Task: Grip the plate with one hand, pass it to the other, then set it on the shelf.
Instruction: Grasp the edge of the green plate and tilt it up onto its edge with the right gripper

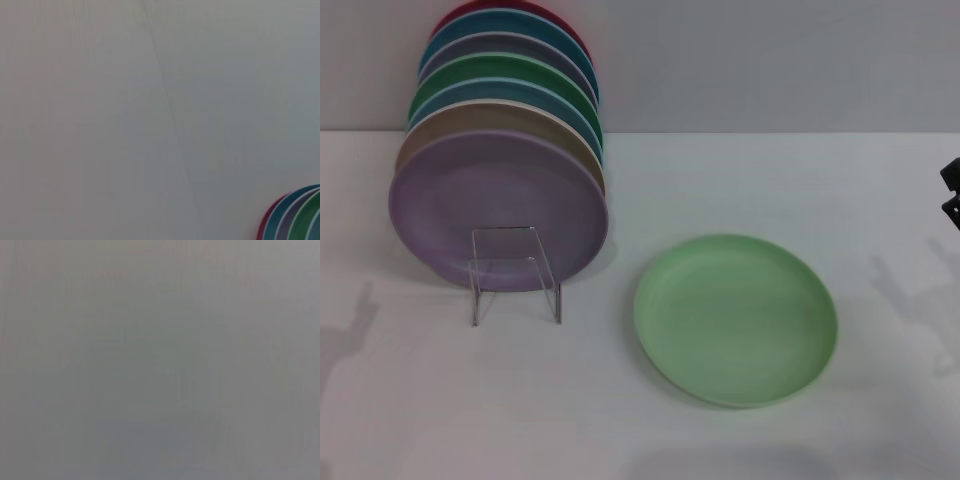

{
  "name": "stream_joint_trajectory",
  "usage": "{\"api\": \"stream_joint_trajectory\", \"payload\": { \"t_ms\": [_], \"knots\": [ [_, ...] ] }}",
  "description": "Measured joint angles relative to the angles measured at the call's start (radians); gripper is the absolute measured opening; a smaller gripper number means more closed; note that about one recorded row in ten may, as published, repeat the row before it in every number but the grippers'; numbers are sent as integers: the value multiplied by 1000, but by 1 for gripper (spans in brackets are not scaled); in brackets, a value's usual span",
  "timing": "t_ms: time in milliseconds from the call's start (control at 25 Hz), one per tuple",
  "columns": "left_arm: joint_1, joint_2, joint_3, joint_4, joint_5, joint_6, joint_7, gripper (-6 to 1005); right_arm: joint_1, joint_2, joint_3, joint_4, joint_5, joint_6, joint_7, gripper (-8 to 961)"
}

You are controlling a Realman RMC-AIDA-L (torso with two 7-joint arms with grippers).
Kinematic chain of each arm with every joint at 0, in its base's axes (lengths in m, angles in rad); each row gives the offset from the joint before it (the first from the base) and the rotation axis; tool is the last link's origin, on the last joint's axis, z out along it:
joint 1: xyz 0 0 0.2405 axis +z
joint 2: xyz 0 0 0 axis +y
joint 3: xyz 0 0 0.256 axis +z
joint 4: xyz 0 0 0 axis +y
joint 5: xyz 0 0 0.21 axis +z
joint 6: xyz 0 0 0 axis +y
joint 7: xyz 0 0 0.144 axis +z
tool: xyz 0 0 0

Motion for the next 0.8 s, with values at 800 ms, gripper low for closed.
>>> {"api": "stream_joint_trajectory", "payload": {
  "t_ms": [800],
  "knots": [
    [10,-2,7,-11,1,9,-7,808,-69,-2,-1,149,-44,-83,65,828]
  ]
}}
